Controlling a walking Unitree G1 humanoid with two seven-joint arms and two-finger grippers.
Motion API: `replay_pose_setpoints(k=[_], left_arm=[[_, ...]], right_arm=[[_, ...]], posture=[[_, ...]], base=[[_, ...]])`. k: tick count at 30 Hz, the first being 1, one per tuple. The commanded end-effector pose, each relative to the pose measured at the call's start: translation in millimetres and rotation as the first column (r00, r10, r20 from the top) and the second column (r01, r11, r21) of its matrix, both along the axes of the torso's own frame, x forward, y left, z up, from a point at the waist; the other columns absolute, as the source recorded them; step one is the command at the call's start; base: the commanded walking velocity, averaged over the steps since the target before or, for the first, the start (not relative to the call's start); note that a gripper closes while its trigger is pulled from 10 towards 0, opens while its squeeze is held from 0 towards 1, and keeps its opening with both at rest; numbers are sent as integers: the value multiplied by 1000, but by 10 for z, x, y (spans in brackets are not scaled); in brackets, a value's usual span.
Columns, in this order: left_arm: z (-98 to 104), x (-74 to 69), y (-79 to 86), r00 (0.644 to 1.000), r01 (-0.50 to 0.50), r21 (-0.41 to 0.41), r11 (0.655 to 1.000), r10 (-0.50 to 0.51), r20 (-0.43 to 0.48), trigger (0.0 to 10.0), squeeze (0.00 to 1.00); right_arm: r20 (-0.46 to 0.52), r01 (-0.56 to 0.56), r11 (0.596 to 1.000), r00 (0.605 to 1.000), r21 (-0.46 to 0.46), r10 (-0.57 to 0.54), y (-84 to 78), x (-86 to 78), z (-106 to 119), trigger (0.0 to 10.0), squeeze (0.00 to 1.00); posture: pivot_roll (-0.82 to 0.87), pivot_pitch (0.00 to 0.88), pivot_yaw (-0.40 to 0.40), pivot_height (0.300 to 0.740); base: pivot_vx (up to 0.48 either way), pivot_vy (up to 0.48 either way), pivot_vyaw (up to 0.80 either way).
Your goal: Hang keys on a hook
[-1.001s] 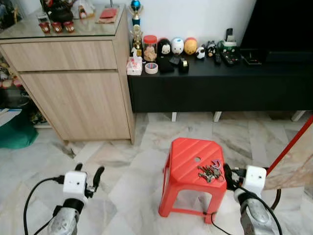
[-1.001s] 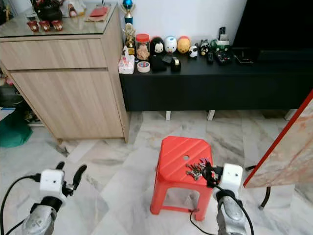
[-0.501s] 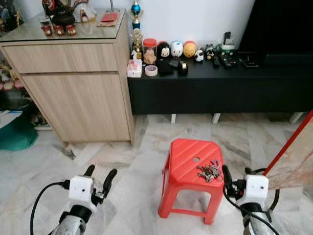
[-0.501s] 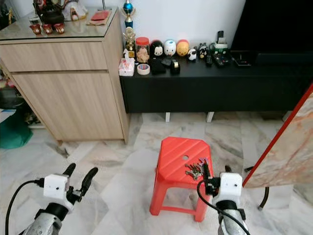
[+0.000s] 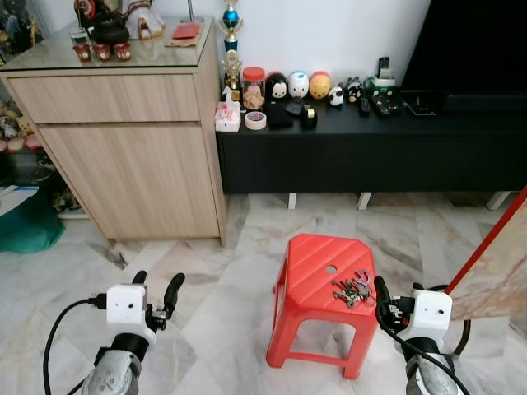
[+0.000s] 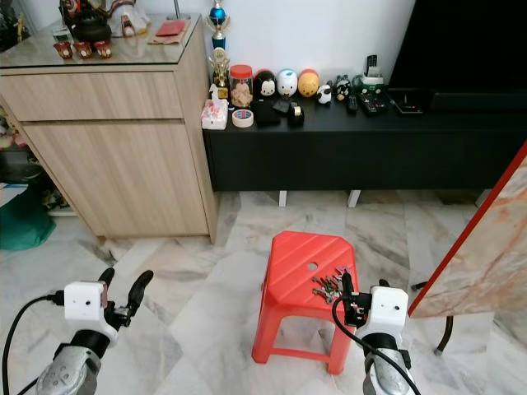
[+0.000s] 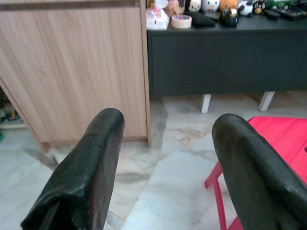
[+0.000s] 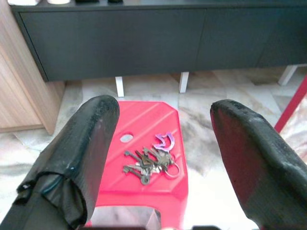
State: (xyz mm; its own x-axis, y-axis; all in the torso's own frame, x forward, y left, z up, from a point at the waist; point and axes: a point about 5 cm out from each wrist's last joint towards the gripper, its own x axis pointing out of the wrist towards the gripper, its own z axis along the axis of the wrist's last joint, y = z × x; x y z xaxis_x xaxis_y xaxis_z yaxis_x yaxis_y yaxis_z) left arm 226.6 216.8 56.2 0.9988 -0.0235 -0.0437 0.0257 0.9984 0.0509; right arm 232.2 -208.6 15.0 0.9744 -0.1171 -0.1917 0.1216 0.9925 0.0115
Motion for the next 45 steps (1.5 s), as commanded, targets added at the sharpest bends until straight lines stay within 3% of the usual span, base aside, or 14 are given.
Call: replay_pose_setpoints(k=[1,15,37,45], left_arm=[[19,-4,18,1000,-13,-17,1000,13,-4,10000,0],[-1,-17,-20,1000,10,-4,1000,-10,-18,10000,0],[31,7,-58,999,37,3,999,-37,-19,10000,0],[21,0,-49,999,29,3,1000,-29,-22,10000,0]], right_arm=[[8,7,1000,1000,-2,-7,-42,17,45,10000,0],[-1,6,1000,1000,4,-6,-33,95,66,10000,0],[-11,38,999,999,12,-38,-62,86,50,10000,0],[18,27,1000,999,0,-27,-52,93,92,10000,0]], posture=[[14,0,-34,726],[23,0,-32,726],[28,0,-28,726],[24,0,-24,726]], base=[[281,0,0],[298,0,0],[311,0,0],[0,0,0]])
